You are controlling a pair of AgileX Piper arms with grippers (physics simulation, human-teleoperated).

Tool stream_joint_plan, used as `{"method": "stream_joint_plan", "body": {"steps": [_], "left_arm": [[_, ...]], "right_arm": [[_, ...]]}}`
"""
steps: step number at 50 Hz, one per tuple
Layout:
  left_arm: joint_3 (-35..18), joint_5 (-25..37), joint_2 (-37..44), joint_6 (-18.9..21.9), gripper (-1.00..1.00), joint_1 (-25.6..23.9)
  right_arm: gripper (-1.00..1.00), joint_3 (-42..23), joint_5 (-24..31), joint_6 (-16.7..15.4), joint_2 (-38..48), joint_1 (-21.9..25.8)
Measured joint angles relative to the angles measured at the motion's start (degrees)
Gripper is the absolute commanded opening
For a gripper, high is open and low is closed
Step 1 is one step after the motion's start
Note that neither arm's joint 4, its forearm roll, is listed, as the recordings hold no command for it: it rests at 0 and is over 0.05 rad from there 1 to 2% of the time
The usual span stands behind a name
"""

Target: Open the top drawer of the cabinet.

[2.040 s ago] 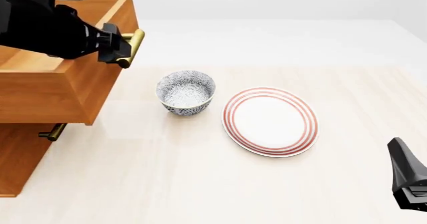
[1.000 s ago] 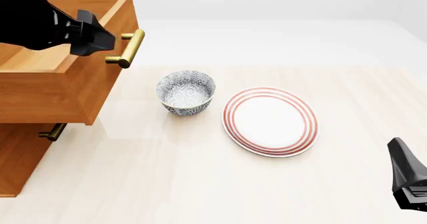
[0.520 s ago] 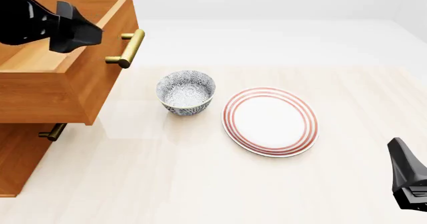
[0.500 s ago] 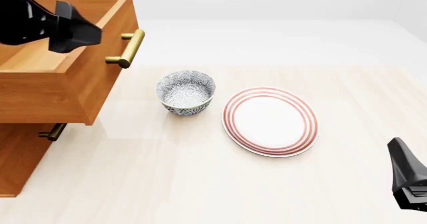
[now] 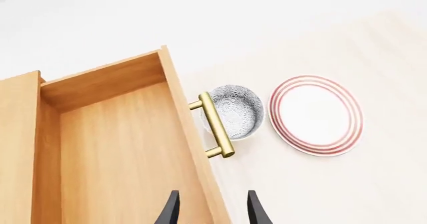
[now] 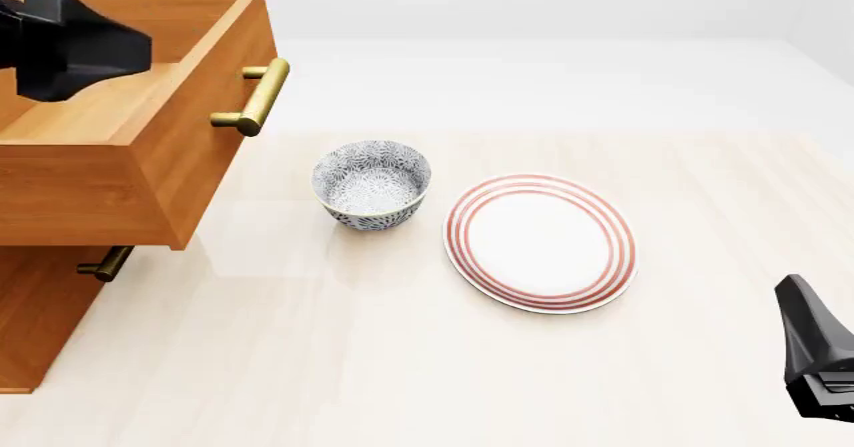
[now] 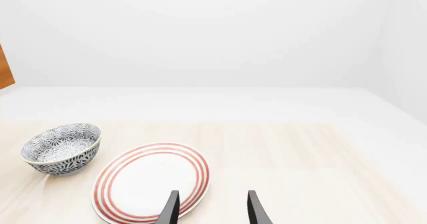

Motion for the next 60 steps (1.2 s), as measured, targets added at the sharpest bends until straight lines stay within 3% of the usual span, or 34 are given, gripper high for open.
{"method": "stream_joint_plan", "body": {"steps": [34, 60], "left_arm": [[-0.96, -0.80, -7.50, 3.25, 1.00, 0.26], [-5.87, 0.18, -9.40, 4.64, 1.00, 2.42]], "right_arm": [[1.00, 0.00, 0.00, 0.00, 0.00, 0.00], [1.00, 0.00, 0.00, 0.00, 0.00, 0.00]]}}
